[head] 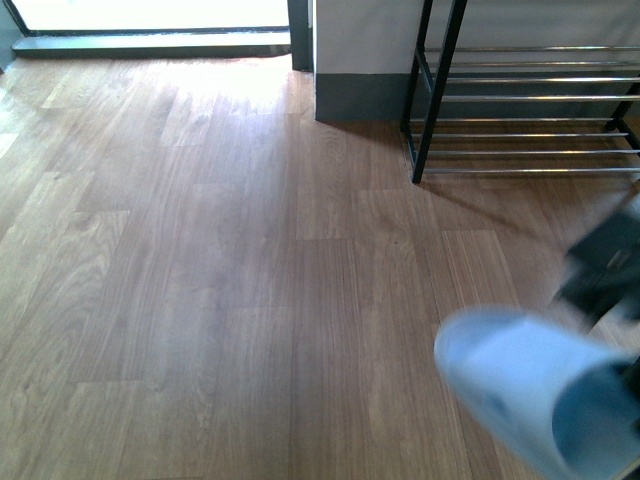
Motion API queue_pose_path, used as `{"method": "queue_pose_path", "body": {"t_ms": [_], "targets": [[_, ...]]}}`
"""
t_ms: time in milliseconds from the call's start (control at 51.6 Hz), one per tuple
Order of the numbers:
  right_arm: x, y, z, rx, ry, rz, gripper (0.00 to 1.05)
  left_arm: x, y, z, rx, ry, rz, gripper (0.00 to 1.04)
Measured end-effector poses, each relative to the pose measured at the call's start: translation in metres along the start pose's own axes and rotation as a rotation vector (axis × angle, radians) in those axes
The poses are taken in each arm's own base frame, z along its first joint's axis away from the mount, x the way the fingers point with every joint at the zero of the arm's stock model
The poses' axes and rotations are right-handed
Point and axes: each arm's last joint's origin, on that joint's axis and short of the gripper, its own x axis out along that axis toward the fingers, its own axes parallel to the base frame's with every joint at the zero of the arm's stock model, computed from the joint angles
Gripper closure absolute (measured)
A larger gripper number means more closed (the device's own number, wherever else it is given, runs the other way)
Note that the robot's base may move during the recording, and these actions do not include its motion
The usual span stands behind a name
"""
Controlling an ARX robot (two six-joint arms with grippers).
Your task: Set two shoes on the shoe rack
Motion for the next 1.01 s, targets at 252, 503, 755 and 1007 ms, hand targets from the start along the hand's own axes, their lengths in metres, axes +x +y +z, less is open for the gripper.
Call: {"method": "queue_pose_path", "body": {"t_ms": [252,503,755,1007], "targets": [[-0.159,-0.03,0.027,0.046,-0.427,-0.108,1.03,0.0,0.0,0.0,0.0,0.0,0.0,1.03],[-0.219,-0.039,0.008,0.1,-0.564,-0.163,1.03,0.0,0.0,0.0,0.0,0.0,-0.001,1.03],[-0.217,-0.038,0.008,0.093,-0.555,-0.159,1.03,0.0,0.0,0.0,0.0,0.0,-0.001,1.03],[-0.217,-0.038,0.008,0.092,-0.554,-0.157,1.03,0.0,0.0,0.0,0.0,0.001,0.002,1.03]]}}
